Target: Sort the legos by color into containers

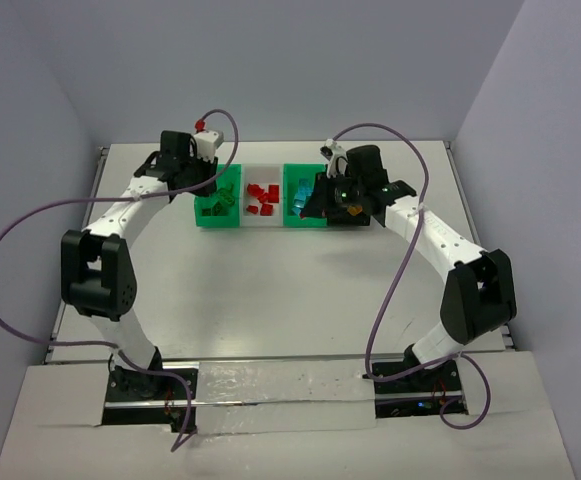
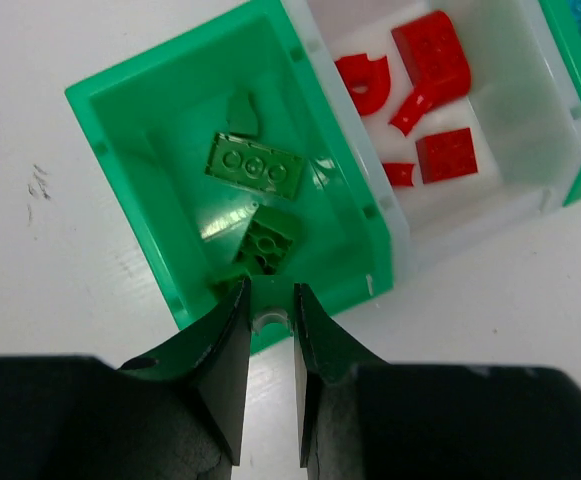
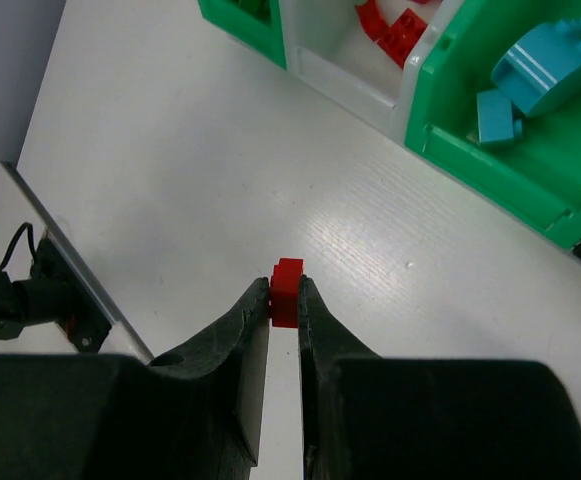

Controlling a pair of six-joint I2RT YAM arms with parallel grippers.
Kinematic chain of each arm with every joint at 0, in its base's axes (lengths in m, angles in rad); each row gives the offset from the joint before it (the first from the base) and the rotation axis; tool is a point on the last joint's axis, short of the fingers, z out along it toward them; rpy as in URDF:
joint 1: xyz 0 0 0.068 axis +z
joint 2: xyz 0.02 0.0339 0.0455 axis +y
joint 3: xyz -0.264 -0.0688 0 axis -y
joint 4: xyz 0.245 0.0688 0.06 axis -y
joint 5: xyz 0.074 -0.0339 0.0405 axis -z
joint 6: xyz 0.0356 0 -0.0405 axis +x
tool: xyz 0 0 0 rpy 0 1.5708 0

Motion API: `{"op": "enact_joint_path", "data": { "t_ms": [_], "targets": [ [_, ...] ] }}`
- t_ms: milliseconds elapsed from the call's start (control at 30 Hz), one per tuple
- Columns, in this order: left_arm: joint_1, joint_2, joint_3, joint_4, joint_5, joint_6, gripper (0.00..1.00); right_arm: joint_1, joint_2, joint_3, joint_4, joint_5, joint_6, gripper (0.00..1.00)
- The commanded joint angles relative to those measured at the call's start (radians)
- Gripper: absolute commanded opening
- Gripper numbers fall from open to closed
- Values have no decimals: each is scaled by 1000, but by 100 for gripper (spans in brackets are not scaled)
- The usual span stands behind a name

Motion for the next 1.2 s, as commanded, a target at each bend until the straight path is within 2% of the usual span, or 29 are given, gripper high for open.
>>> {"op": "enact_joint_path", "data": {
  "t_ms": [0,33,133,267,400,433,633,800,867,933,1000,1100,1167],
  "targets": [
    [6,76,91,113,-10,-33,19,-3,-33,71,12,36,-33,0],
    [7,91,102,113,-13,-34,24,-3,-26,78,13,39,-36,0],
    [14,135,136,118,-25,-47,52,2,-8,106,14,58,-54,0],
    [30,128,146,119,-26,-59,70,11,41,164,14,93,-78,0],
    [47,63,143,123,12,-66,96,40,115,255,28,131,-94,0],
    [49,39,143,116,25,-67,99,49,134,296,26,147,-97,0],
    [51,-88,120,63,81,-89,99,121,313,478,12,230,-126,0],
    [53,-270,-19,112,161,-99,99,165,438,569,24,302,-165,0],
    [53,-304,-44,107,150,-140,99,174,498,622,6,305,-169,0],
    [54,-307,-42,89,75,-200,99,179,536,652,-1,313,-164,0],
    [64,-304,-38,54,82,-217,99,178,568,683,-3,311,-154,1],
    [92,-319,-74,71,130,-238,99,179,597,697,0,314,-146,5],
    [108,-333,-104,87,141,-263,99,180,626,721,0,332,-149,20]
  ]
}}
